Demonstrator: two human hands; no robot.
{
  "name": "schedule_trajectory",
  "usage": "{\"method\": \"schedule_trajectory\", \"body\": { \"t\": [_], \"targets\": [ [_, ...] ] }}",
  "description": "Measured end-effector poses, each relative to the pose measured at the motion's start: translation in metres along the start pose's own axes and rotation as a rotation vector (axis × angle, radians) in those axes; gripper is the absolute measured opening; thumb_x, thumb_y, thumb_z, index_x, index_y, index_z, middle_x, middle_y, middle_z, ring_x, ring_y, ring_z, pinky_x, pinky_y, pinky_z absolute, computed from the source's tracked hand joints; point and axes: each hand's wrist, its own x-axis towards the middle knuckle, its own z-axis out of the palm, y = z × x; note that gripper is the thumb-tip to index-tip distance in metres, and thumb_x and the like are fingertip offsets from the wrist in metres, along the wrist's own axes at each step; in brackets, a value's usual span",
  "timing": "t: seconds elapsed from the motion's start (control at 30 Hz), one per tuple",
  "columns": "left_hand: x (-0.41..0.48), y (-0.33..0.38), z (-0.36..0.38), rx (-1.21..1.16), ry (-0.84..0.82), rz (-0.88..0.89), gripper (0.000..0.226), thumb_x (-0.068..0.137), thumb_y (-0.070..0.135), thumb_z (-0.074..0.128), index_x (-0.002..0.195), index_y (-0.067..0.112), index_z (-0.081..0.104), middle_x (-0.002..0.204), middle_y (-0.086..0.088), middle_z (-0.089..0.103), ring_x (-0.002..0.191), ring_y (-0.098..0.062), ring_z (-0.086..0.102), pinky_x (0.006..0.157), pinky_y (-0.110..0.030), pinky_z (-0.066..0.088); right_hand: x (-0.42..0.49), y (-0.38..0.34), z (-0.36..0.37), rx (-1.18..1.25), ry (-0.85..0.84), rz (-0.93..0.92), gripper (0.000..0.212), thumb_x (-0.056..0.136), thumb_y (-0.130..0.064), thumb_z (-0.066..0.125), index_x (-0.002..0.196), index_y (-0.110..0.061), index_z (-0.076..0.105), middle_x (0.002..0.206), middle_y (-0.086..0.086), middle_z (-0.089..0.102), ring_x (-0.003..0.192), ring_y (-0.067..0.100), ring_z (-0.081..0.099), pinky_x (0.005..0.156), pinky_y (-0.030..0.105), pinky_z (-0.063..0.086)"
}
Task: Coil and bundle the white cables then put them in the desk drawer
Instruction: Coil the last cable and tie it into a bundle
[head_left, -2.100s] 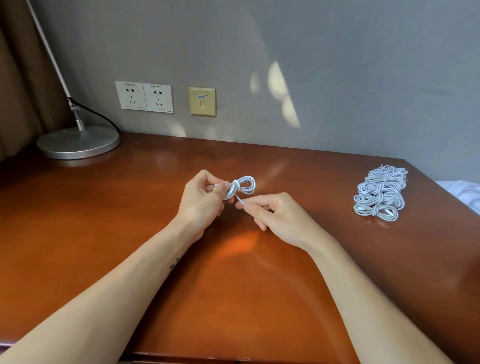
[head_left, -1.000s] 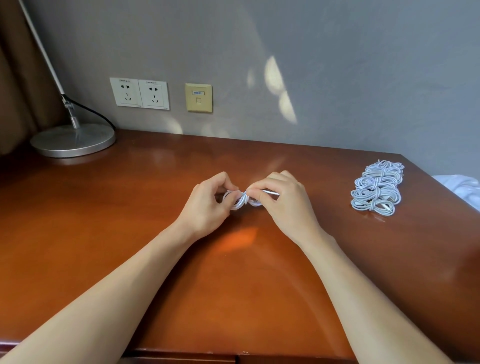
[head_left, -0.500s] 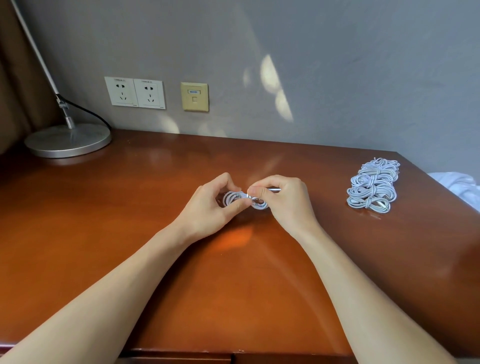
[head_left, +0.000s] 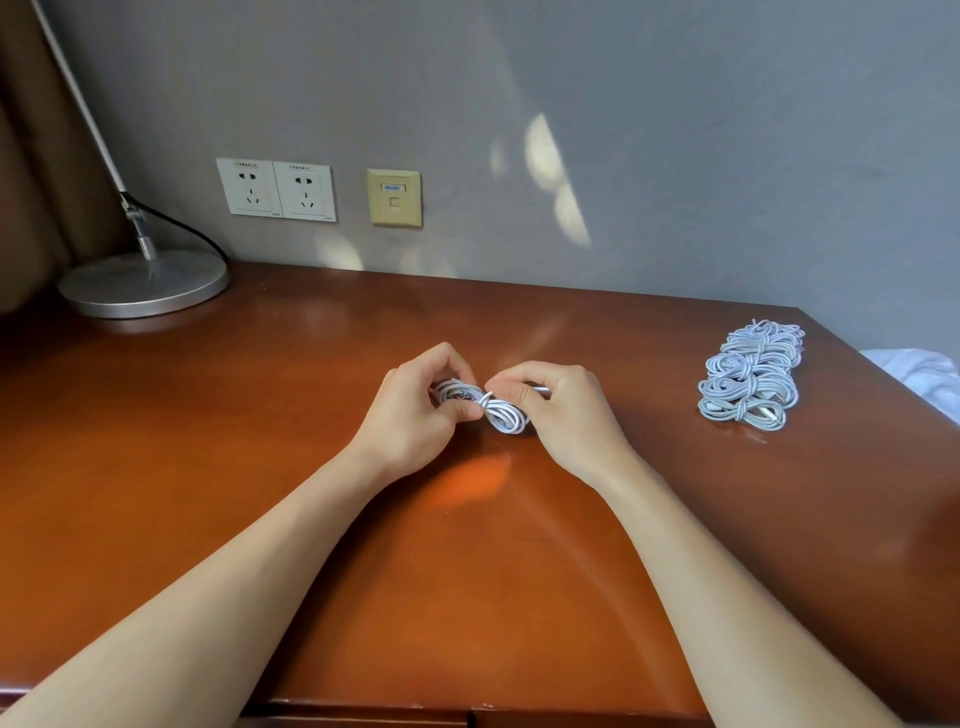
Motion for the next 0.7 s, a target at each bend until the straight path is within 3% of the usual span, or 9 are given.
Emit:
{"method": "schedule_trajectory", "body": {
  "t": [0.17, 0.4, 0.53, 0.7],
  "targets": [
    [0.0001, 0.0002, 0.0011, 0.010, 0.019, 0.005, 0.028, 0.083, 0.004, 0.082, 0.084, 0.022, 0.061, 0.081, 0.007, 0.072, 0.073, -0.013, 0.063, 0.068, -0.022, 0.048, -0.0004, 0.0013, -0.0018, -0.051, -0.066, 0.005, 0.017, 0.106, -0.026, 0.055, 0.110, -0.034, 0.070, 0.104, -0.021, 0.067, 0.098, -0.005, 0.062, 0.074, 0.008, 0.046],
    [-0.0009, 0.0024, 0.0019, 0.026, 0.048, 0.019, 0.029, 0.081, 0.002, 0.082, 0.083, 0.021, 0.062, 0.082, 0.008, 0.072, 0.075, -0.014, 0.065, 0.068, -0.028, 0.052, 0.0039, 0.0073, -0.0045, -0.259, -0.054, -0.090, 0.023, 0.106, -0.020, 0.055, 0.102, -0.032, 0.074, 0.106, -0.020, 0.056, 0.112, 0.004, 0.039, 0.095, 0.017, 0.032],
    [-0.0014, 0.0034, 0.0033, 0.023, 0.047, 0.027, 0.029, 0.080, 0.000, 0.082, 0.083, 0.021, 0.062, 0.082, 0.006, 0.073, 0.076, -0.016, 0.067, 0.071, -0.034, 0.053, 0.0028, 0.0057, -0.0073, -0.450, -0.009, -0.142, 0.022, 0.105, -0.026, 0.056, 0.104, -0.034, 0.077, 0.108, -0.020, 0.049, 0.109, 0.006, 0.030, 0.097, 0.025, 0.030],
    [-0.0015, 0.0043, 0.0029, 0.014, 0.039, 0.032, 0.030, 0.080, 0.000, 0.082, 0.082, 0.022, 0.062, 0.081, 0.007, 0.071, 0.076, -0.016, 0.066, 0.071, -0.035, 0.054, 0.0039, 0.0021, -0.0087, -0.404, -0.002, -0.198, 0.020, 0.106, -0.021, 0.055, 0.104, -0.025, 0.075, 0.102, -0.013, 0.056, 0.100, 0.009, 0.047, 0.089, 0.031, 0.045]
  ]
}}
